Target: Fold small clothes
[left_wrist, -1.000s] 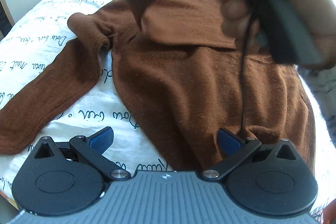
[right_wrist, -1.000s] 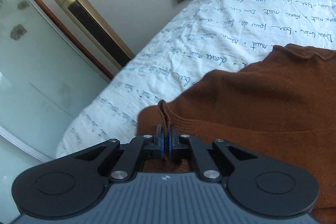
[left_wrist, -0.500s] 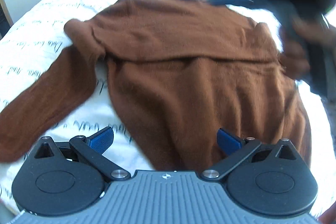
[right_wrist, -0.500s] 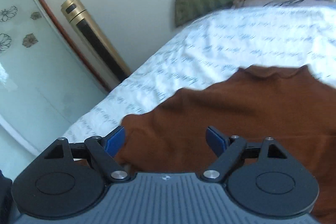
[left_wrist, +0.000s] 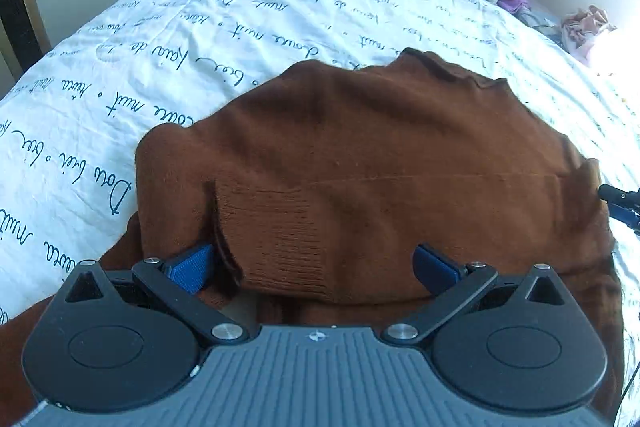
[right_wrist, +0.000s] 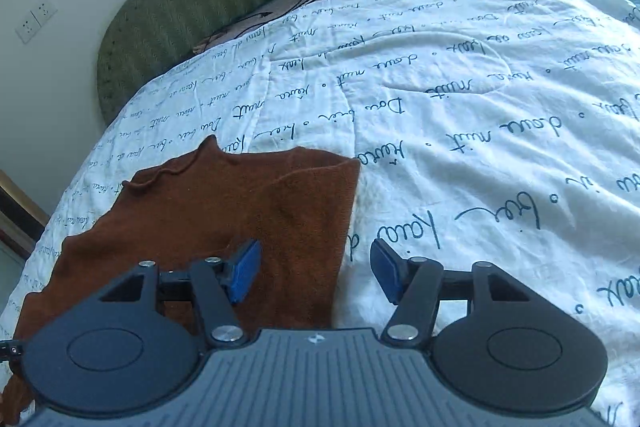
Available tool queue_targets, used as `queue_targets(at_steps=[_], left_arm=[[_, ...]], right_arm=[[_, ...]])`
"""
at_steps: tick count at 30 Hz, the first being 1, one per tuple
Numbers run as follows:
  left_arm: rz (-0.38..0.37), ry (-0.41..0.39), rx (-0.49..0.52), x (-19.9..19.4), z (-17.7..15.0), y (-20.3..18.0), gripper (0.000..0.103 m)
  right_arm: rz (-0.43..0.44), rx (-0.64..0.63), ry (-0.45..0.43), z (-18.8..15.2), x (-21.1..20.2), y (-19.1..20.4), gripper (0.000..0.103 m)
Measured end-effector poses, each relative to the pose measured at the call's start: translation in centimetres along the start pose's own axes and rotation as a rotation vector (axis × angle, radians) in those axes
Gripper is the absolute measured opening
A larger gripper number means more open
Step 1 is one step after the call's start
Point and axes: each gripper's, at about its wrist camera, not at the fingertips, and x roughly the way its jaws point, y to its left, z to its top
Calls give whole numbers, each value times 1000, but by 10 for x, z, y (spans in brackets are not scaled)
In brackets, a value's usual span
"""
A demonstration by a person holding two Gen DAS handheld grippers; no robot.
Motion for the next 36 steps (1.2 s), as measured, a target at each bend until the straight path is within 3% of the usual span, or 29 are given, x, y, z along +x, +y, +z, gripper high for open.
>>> queue_targets(at_steps=[1,3,4,7,11,13,17,19,23,24,26,27,30,34,36], left_arm=[[9,8,-3,3,0,0,103],[19,2,12,6,-2,-1,103],[31,1,26,9,-2,-3,103],[102,17,54,25,-4,-4,103],[108,-15,77,32,-10,1,103],[121,-38,87,35,-13,0,103],[123,-27,84,27,-13,-2,103],[120,-17,84,22,-13,-5,103],[119,-17,99,23,-19,-15,103],[132,-21,107,27,-21,-17,103],[118,-51,89,31,-24,-13,103],[109,-65,78,33,-24,-10,103],[109,-90,84,35,-23,-9,103],[97,-60,52,29,-20,-6,103],[78,-59,18,16,-25,1,103]], right_arm=[[-11,0,1,2,7,1,56],[-13,4,34,7,22,3,32],[-29,3,47,8,28,2,6],[-65,-53,11,13,18,8,6],[-150,-113,-36,22,3,4,5],[-263,-175,51,19,28,-1,1],[-217,-79,25,20,2,-15,3],[-128,-149,-47,9,-28,3,3],[47,-273,-31,-20,-37,42,3],[44,-304,9,-28,-27,51,3],[-40,-368,66,-43,-3,57,2],[-81,-389,69,-48,7,54,1],[-70,-370,30,-49,4,48,1],[-174,-548,7,-63,7,72,2],[-196,-536,12,-66,2,78,2]])
